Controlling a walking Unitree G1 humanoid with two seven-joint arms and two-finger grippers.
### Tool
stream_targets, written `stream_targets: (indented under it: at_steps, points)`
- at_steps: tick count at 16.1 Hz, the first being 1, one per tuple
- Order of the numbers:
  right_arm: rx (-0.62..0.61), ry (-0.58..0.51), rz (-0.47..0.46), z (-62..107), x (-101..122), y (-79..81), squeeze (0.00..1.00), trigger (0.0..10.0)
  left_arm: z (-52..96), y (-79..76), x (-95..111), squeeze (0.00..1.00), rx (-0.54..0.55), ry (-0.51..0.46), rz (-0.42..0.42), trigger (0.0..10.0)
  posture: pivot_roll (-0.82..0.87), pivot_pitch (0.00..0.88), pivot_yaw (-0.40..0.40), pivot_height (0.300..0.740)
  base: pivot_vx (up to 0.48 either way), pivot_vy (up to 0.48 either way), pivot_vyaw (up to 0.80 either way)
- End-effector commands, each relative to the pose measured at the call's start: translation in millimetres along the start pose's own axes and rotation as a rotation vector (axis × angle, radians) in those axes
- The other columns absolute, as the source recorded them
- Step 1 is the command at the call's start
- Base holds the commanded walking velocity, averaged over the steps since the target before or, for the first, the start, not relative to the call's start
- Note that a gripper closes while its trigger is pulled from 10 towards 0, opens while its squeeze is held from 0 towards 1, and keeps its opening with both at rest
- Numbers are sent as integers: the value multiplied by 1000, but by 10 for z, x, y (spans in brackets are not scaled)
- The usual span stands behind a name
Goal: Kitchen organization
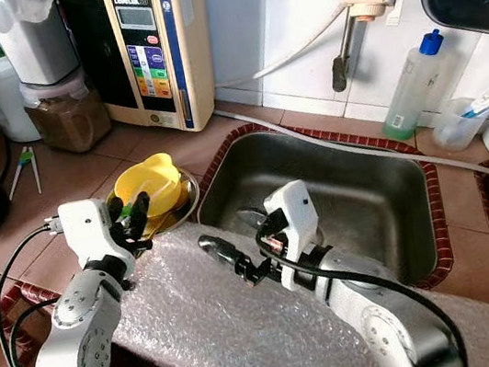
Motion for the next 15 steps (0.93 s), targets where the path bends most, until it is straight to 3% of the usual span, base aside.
stream_targets:
  at_steps: [1, 6, 8, 9, 10, 13, 14, 15]
  points:
    - [18, 3, 22, 19, 44, 24, 0, 10000, -18, -12, 22, 0, -3, -8, -7, 0, -49, 0, -56, 740, 0, 0, 0]
    - [85, 52, -92, 107, -33, 25, 0, 10000, 3, 0, 37, 0, 4, -15, -10, 0, -44, 0, -56, 740, 0, 0, 0]
    - [97, 64, -79, 114, -26, 23, 0, 10000, 4, 1, 39, 0, 5, -16, -12, 0, -42, 0, -56, 740, 0, 0, 0]
    - [95, 72, -54, 117, -15, 11, 0, 10000, 2, 5, 53, 0, 8, -22, -13, 0, -42, 0, -56, 740, 0, 0, 0]
    - [51, 61, 39, 106, 26, -43, 0, 10000, -1, 18, 96, 0, 17, -44, -10, 0, -41, 0, -58, 740, 0, 0, 0]
    - [44, 68, 45, 107, 35, -54, 0, 10000, 5, 38, 223, 0, 35, -112, -15, 0, -39, 0, -58, 740, 0, 0, 0]
    - [-3, 28, 137, 108, 86, -88, 0, 10000, 10, 37, 266, 0, 35, -136, -26, 0, -39, 0, -57, 740, 0, 0, 0]
    - [-3, 26, 160, 110, 80, -92, 0, 10000, 14, 24, 313, 0, 26, -161, -42, 0, -40, 0, -56, 740, 0, 0, 0]
Point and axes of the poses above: a point about 5 cm out from each wrist's last joint towards the gripper, its own z axis pointing back from the gripper into the wrist, its own x axis along the axis of the wrist's last joint, y = z × x, the point moved 2 cm from there along -z, pointing out of the wrist towards the gripper, and after that the axes turned 1 degree about -z, right-handed, at the moved point
